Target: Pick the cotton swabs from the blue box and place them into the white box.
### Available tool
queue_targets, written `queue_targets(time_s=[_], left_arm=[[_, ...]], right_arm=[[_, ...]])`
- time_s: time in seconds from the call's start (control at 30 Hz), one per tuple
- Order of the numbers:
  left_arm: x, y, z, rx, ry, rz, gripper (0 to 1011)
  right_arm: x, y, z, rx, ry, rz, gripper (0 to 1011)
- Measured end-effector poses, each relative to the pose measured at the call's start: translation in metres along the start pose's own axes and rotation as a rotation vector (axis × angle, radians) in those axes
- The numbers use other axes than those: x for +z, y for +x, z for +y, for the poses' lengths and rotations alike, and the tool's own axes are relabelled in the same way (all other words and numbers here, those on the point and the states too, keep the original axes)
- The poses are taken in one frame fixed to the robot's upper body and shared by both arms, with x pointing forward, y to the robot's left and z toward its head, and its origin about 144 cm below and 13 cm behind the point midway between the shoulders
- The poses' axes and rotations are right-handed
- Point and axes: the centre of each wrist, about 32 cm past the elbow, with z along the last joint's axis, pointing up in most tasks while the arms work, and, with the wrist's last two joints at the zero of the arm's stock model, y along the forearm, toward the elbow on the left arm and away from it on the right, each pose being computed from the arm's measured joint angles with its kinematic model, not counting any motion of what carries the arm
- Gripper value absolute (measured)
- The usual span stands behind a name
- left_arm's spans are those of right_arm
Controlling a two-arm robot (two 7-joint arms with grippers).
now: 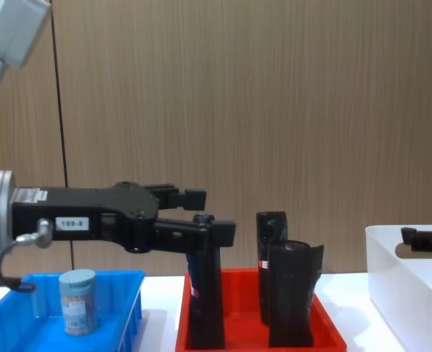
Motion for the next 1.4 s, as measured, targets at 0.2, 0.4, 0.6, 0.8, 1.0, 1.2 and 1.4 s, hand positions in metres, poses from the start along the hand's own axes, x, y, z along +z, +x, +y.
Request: queue_targets(time_s=[0.2,0.4,0.6,0.8,1.0,1.2,1.4], left_arm=[[-0.002,-0.007,-0.007,0.06,0.004,-0.008,1004],[-0.003,-0.014,-0.014,0.121,0.007,-0.016,1004],[-0.004,-0.021,-0.02,0.183,0.009,-0.024,1004],[-0.005,-0.029,-0.027,0.245,0.01,-0.033,1004],[-0.006,-0.035,-0.032,0.298,0.01,-0.04,1004],[-0.007,-0.043,-0.039,0.369,0.008,-0.05,1004],[-0.008,-0.05,-0.044,0.422,0.004,-0.058,1004]], right_arm=[[0.0,-0.018,-0.01,-0.006,0.035,0.013,1002],[0.001,-0.035,-0.02,-0.013,0.07,0.028,1002],[0.003,-0.053,-0.032,-0.021,0.106,0.049,1002],[0.006,-0.069,-0.045,-0.03,0.14,0.072,1002],[0.009,-0.083,-0.057,-0.04,0.168,0.094,1002],[0.014,-0.096,-0.069,-0.051,0.197,0.12,1002],[0.016,-0.103,-0.076,-0.057,0.211,0.134,1001]])
